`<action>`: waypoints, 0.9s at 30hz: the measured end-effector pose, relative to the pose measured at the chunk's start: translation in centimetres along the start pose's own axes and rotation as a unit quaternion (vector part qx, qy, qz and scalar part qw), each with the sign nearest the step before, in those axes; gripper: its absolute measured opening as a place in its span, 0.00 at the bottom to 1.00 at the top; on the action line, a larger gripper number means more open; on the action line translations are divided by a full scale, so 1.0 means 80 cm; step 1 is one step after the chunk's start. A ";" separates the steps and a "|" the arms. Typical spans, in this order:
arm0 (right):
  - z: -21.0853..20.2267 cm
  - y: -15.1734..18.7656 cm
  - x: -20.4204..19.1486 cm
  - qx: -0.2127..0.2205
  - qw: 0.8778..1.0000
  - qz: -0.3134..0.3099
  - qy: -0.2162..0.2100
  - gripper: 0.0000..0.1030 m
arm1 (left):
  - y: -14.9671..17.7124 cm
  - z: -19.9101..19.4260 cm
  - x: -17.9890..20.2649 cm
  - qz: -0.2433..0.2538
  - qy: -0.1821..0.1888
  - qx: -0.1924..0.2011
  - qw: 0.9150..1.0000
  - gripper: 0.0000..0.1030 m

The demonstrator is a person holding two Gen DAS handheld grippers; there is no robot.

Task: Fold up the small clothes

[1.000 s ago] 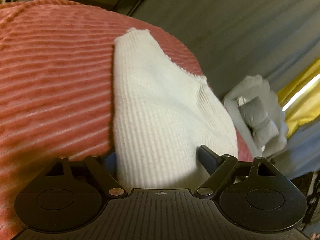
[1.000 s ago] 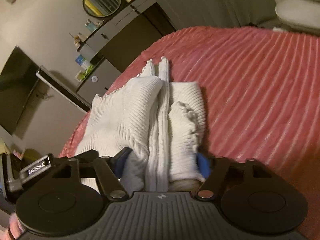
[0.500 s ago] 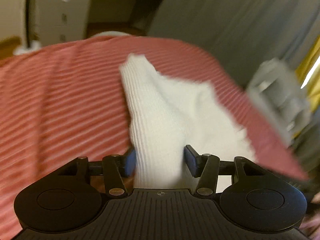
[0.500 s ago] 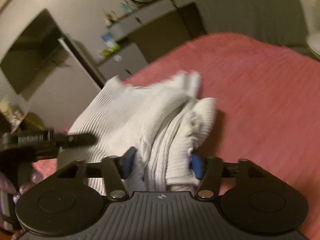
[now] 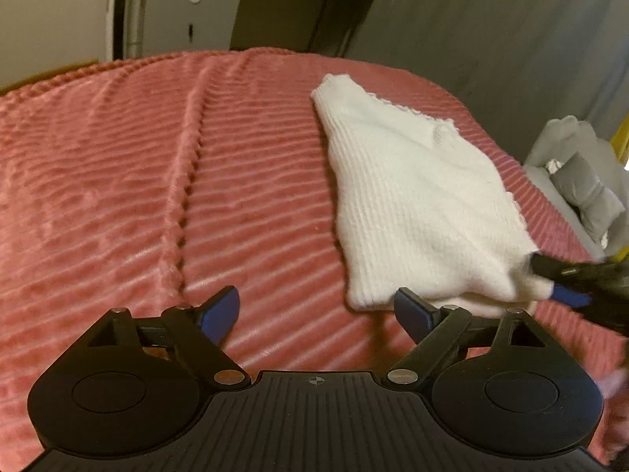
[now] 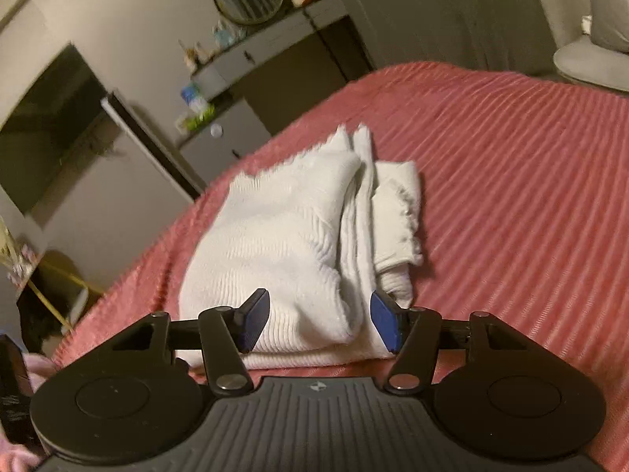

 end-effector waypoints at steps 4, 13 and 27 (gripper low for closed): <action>0.025 0.005 -0.004 -0.033 0.999 -0.032 0.028 0.15 | 0.005 -0.003 0.003 0.002 -0.006 -0.001 1.000 0.89; 0.017 0.031 0.013 -0.017 0.993 -0.067 0.100 0.11 | -0.023 -0.021 0.018 0.026 -0.008 0.045 0.999 0.92; 0.008 -0.037 -0.048 0.028 0.969 -0.203 0.136 0.28 | -0.072 0.022 0.036 0.010 -0.052 0.031 0.998 0.93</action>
Point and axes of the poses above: each gripper's, at about its wrist camera, not at the fingertips, and z roughly the way its jaws point, x to its right, y to its underside, the point moved 8 cm from there along z, roughly the way its jaws point, and after that the axes turned 14 degrees about -x, right-handed, at the moved point
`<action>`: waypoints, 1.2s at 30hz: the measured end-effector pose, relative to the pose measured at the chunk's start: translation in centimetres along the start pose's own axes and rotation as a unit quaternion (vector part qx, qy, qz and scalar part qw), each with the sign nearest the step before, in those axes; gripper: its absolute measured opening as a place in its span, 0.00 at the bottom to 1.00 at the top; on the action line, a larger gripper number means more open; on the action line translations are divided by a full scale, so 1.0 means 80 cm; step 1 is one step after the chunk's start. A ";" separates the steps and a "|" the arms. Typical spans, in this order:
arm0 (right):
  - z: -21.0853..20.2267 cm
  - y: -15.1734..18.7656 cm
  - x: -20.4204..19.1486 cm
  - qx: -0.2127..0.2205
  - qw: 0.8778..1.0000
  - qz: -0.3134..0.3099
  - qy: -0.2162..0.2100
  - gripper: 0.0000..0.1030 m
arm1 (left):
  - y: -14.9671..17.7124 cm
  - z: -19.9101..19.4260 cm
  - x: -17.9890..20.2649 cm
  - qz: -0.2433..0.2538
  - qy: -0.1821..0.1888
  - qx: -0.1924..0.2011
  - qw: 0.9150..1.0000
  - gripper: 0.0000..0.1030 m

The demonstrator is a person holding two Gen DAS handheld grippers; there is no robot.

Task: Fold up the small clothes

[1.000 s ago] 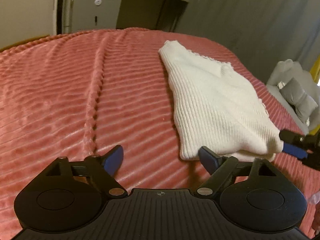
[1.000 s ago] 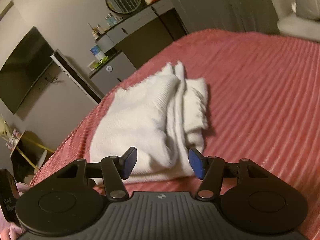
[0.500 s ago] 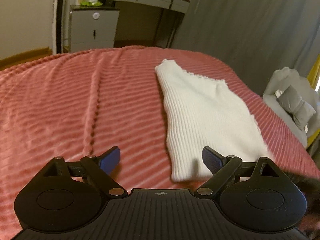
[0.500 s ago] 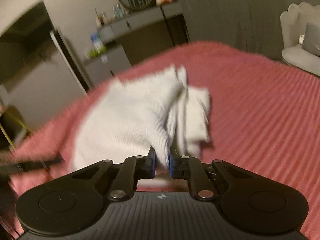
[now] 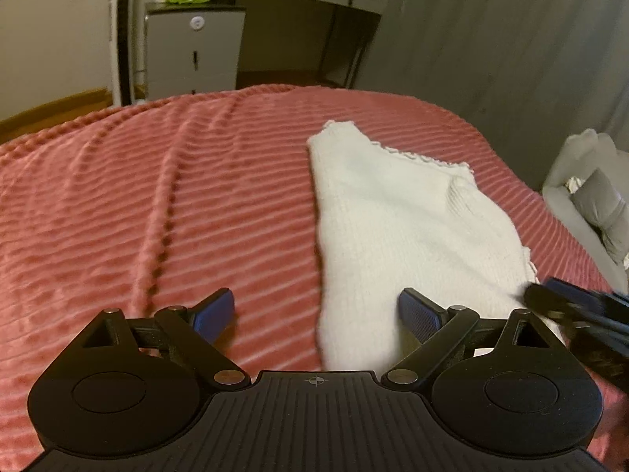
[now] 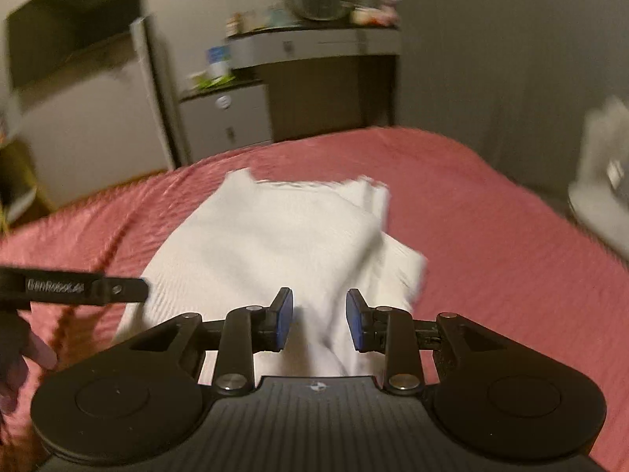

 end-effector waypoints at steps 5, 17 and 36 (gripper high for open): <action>0.046 -0.014 -0.020 -0.022 0.993 -0.093 0.064 0.27 | -0.003 0.019 0.013 0.024 -0.025 -0.019 0.999 0.97; 0.075 -0.005 0.026 -0.024 0.997 -0.053 0.057 0.42 | 0.001 0.031 0.025 0.031 -0.027 -0.036 0.999 0.99; 0.046 -0.013 0.001 -0.033 0.989 -0.094 0.111 0.27 | -0.003 -0.003 -0.003 0.013 -0.035 -0.011 0.999 1.00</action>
Point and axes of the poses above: each gripper's, at about its wrist camera, not at the fingertips, and z roughly the way its jaws point, x to its right, y to its underside, the point moved 8 cm from there along z, roughly the way its jaws point, and after that the axes turned 14 degrees about -x, right-handed, at the moved point
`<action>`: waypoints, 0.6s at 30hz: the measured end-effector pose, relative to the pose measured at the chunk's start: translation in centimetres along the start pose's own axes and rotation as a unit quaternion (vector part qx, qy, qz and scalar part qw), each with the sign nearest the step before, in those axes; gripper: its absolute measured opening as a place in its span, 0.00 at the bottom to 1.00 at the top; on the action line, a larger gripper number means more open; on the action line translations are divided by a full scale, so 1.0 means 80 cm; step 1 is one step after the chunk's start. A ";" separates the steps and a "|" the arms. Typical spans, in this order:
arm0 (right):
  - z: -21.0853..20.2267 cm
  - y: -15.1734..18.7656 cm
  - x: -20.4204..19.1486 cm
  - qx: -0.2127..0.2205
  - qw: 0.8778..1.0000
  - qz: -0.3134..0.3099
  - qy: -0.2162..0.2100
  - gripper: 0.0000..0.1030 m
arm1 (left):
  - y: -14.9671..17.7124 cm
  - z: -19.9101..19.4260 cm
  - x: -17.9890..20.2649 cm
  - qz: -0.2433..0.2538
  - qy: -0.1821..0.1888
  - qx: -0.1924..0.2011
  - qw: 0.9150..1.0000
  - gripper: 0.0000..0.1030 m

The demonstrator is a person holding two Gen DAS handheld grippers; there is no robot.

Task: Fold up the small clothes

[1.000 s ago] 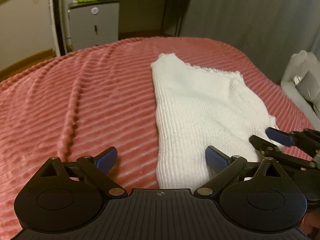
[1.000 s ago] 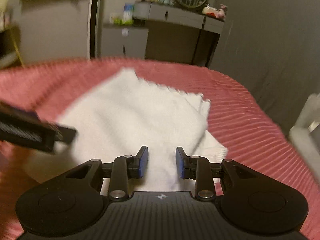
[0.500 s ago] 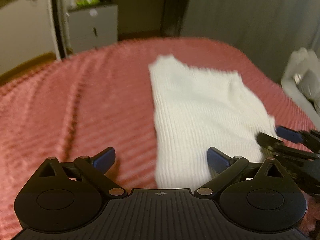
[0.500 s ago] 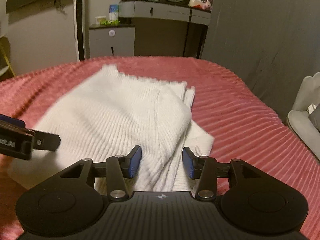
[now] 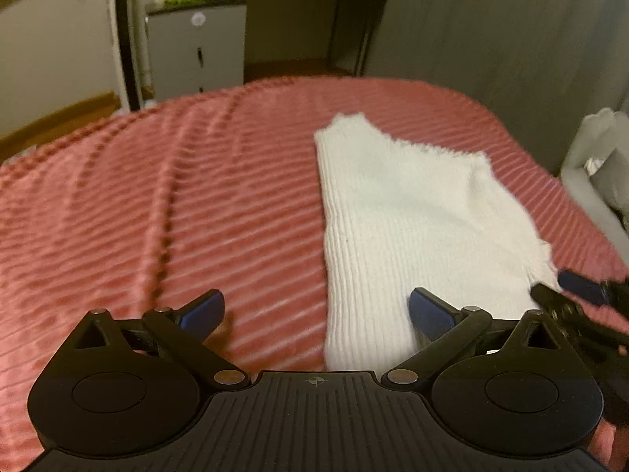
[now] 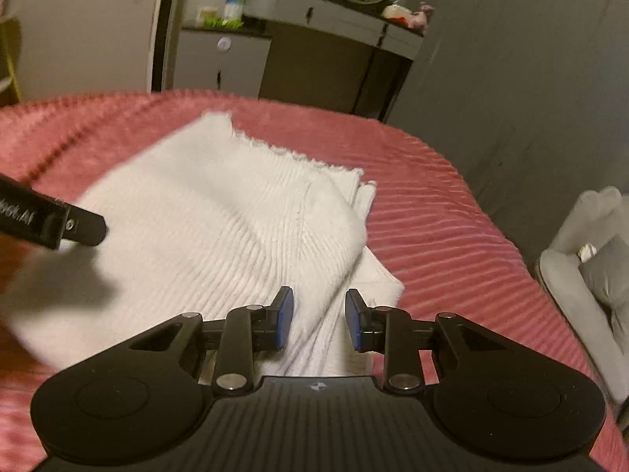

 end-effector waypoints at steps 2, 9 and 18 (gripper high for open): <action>-0.030 0.023 -0.008 0.016 0.999 0.029 -0.029 0.29 | 0.019 -0.004 -0.001 0.007 -0.009 0.004 1.000 1.00; -0.019 0.062 -0.029 -0.044 0.998 0.033 -0.017 0.32 | 0.047 0.002 0.004 0.027 -0.022 -0.057 0.998 1.00; -0.102 0.162 -0.052 -0.120 0.982 0.119 -0.089 0.77 | 0.139 -0.072 0.005 0.023 -0.022 -0.095 0.995 1.00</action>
Point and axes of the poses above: each gripper's, at about its wrist camera, not at the fingertips, and z roughly the way its jaws point, x to its right, y to its underside, the point moved 8 cm from there along z, roughly the way its jaws point, and after that the axes turned 14 degrees about -x, right-handed, at the moved point
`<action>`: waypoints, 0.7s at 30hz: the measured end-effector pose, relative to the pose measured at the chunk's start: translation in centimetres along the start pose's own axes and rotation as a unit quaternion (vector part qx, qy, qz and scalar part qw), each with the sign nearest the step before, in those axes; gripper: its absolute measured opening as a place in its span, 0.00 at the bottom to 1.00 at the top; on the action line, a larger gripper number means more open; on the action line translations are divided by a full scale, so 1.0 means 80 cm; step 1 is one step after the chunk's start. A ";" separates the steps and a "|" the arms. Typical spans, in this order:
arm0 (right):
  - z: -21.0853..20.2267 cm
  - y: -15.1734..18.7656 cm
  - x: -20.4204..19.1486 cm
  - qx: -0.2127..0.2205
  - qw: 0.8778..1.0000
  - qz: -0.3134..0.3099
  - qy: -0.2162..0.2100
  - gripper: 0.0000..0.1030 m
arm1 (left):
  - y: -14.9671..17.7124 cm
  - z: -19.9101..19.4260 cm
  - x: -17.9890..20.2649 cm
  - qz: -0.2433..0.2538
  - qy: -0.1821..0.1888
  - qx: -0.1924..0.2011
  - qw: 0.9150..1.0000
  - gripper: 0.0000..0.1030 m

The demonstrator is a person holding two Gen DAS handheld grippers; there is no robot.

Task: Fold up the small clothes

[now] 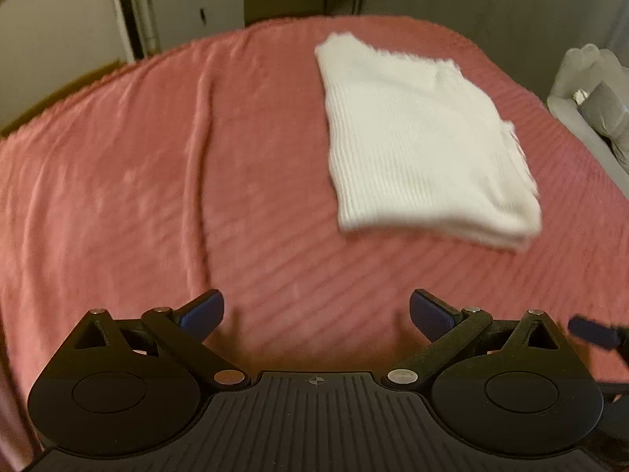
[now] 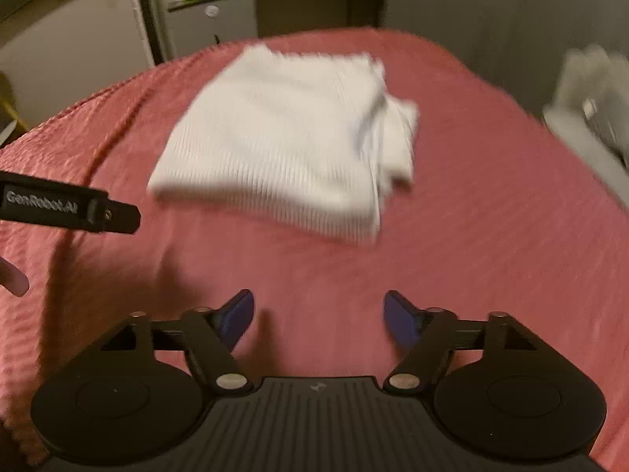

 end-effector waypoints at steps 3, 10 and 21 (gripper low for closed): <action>-0.007 0.044 0.001 -0.027 0.999 0.030 -0.009 0.85 | 0.026 -0.009 0.010 0.020 -0.008 -0.006 1.000 1.00; -0.055 0.033 0.000 -0.041 0.997 0.060 0.013 0.96 | 0.028 -0.047 0.014 0.047 -0.027 0.011 0.998 1.00; -0.079 -0.015 -0.010 -0.057 0.995 0.065 0.049 0.96 | 0.000 -0.080 0.011 0.037 -0.024 0.010 0.999 1.00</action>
Point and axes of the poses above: each gripper's, at about its wrist camera, not at the fingertips, and z roughly the way its jaws point, x to its right, y to its underside, the point moved 8 cm from there along z, roughly the way its jaws point, and after that the axes turned 14 degrees about -x, right-handed, at the moved point
